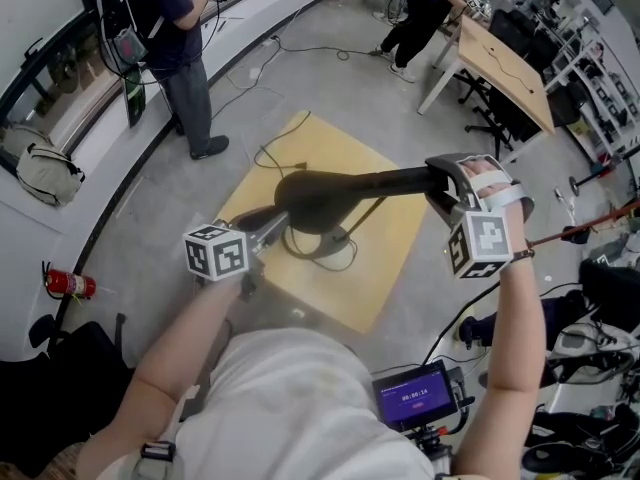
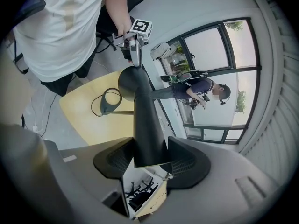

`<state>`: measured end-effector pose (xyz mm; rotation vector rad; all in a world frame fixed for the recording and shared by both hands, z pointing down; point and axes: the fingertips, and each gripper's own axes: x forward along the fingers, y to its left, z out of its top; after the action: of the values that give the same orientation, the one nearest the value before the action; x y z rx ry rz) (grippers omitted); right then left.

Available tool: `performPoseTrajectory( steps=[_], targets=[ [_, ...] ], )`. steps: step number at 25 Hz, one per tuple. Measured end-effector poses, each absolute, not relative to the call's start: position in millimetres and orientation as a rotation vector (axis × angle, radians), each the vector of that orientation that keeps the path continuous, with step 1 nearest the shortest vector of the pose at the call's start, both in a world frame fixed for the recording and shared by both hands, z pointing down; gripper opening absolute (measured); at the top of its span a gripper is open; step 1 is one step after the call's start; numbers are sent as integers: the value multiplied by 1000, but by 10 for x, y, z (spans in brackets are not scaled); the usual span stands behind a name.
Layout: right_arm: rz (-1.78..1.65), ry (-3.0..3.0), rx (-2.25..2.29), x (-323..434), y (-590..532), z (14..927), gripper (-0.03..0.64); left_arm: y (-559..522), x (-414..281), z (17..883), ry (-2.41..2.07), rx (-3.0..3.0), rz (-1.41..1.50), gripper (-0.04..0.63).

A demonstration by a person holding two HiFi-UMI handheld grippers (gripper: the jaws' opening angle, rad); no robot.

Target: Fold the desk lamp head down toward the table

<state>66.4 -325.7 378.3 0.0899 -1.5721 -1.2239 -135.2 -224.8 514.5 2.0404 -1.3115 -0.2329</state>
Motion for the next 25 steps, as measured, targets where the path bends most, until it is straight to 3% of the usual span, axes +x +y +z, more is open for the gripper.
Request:
performPoseTrajectory(
  steps=[25],
  targets=[
    [-1274,-1382,13,595,-3185,3709,247,-2314,-1033,5540,-1154,2012,-198,128]
  ],
)
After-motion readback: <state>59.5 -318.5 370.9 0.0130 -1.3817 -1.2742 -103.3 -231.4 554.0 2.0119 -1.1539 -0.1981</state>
